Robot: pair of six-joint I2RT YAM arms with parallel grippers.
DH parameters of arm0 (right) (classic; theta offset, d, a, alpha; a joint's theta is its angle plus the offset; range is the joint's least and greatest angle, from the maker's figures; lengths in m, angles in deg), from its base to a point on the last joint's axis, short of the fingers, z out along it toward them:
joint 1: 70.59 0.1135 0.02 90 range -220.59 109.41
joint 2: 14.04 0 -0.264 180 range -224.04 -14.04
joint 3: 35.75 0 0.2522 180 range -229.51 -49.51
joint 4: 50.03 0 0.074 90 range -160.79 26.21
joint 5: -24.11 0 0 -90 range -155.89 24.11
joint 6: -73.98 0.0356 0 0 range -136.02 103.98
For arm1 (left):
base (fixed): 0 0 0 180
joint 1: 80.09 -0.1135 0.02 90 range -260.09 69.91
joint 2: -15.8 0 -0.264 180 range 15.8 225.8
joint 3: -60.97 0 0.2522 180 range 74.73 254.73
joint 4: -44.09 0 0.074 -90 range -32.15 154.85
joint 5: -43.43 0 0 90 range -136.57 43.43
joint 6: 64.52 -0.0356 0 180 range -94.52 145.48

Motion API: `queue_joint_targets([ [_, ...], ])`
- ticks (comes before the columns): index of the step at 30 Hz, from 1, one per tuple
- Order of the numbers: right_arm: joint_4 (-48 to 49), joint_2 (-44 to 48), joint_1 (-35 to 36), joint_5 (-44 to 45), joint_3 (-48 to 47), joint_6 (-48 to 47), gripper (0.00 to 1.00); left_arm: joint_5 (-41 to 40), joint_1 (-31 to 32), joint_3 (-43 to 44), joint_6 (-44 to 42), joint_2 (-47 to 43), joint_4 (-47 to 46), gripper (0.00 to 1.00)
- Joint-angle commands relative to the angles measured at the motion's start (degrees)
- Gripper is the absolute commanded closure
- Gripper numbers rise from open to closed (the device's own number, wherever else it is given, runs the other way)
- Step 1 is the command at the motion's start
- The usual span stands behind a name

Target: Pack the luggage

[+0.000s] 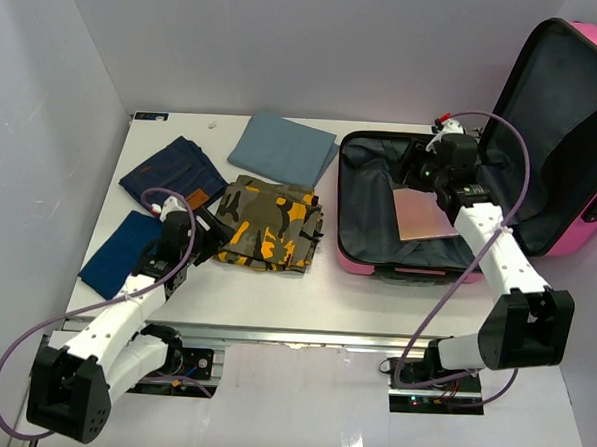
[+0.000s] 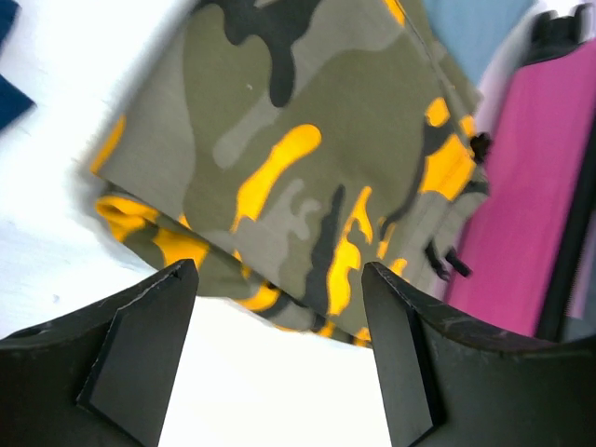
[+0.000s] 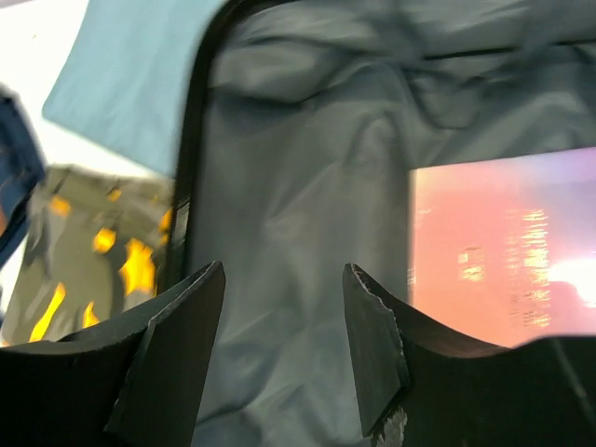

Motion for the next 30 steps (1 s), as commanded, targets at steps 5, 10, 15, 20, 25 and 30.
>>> queue_joint_targets([
  [5, -4.5, 3.9, 10.0, 9.6, 1.2, -3.7, 0.38, -4.2, 8.0, 0.6, 11.0, -3.3, 6.8, 0.09],
  [10, -6.5, 2.8, 15.0, 11.6, -2.2, -4.5, 0.37, -9.8, 11.3, 8.9, 20.8, 6.5, 20.5, 0.08],
  [15, -8.0, 2.4, 17.2, 14.0, -1.8, -5.4, 0.37, -12.0, 15.0, 9.0, 29.4, 10.0, 19.9, 0.08],
  [20, -6.9, 3.5, 18.2, 13.9, -0.8, -5.4, 0.37, -13.1, 16.2, 7.5, 35.9, 12.0, 16.5, 0.08],
  [25, -6.4, 4.7, 19.1, 14.7, 0.1, -5.9, 0.37, -13.9, 17.5, 6.8, 39.8, 15.4, 14.9, 0.09],
  [30, -5.0, 5.9, 19.3, 14.2, 1.8, -5.7, 0.37, -15.1, 18.1, 4.6, 41.0, 19.1, 7.8, 0.08],
])
